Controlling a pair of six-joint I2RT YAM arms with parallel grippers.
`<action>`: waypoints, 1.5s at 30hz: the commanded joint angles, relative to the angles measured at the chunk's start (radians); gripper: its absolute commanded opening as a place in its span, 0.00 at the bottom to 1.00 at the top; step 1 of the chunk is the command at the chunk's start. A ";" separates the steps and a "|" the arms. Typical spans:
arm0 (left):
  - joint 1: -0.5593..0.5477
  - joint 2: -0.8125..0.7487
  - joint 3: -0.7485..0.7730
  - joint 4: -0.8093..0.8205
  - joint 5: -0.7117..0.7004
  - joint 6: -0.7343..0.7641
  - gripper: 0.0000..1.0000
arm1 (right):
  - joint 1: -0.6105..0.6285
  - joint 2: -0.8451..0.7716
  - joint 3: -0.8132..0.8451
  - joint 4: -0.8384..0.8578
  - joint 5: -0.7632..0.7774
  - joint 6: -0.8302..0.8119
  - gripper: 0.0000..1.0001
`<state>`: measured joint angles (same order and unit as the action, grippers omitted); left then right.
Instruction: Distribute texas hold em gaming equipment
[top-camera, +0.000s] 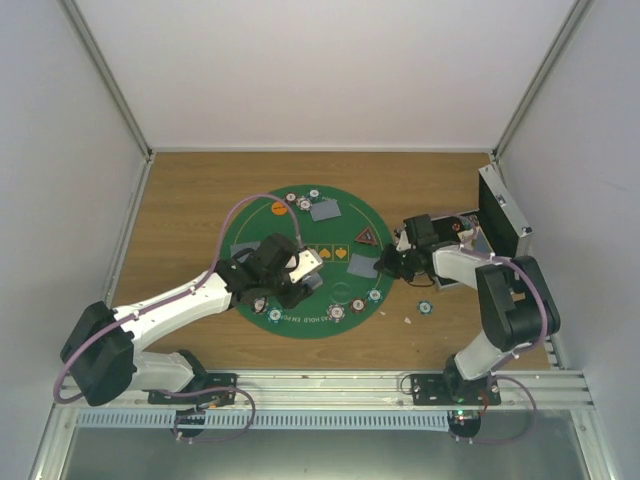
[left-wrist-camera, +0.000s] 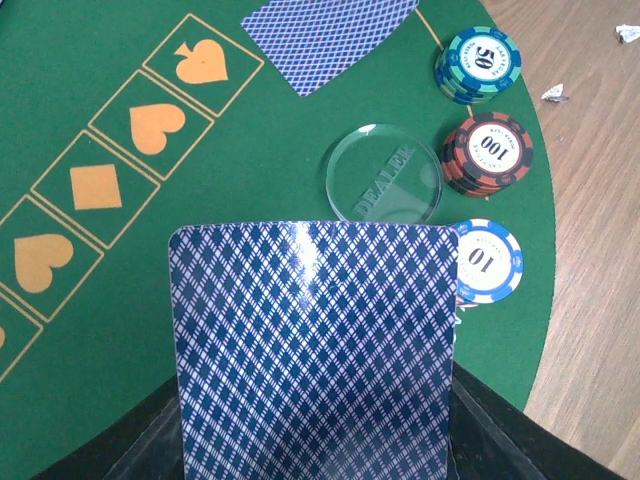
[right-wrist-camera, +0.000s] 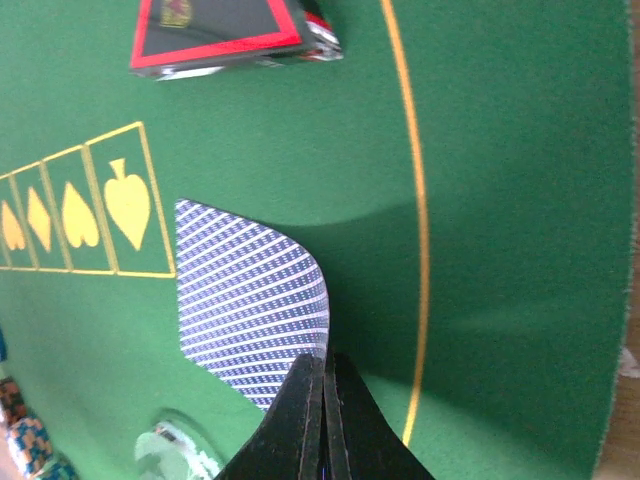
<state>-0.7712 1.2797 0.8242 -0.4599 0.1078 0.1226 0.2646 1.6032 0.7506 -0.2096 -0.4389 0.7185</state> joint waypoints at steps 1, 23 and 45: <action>0.006 -0.023 -0.009 0.041 0.002 -0.003 0.55 | -0.009 0.033 0.007 -0.033 0.042 -0.016 0.01; 0.020 -0.022 -0.007 0.045 0.028 0.006 0.55 | -0.014 -0.133 0.184 -0.314 0.114 -0.281 0.81; 0.020 -0.038 -0.012 0.035 0.048 0.017 0.55 | 0.316 0.109 0.436 -0.383 -0.315 -0.461 0.84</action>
<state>-0.7567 1.2793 0.8162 -0.4599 0.1421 0.1318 0.5663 1.6871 1.1637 -0.5468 -0.7326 0.3008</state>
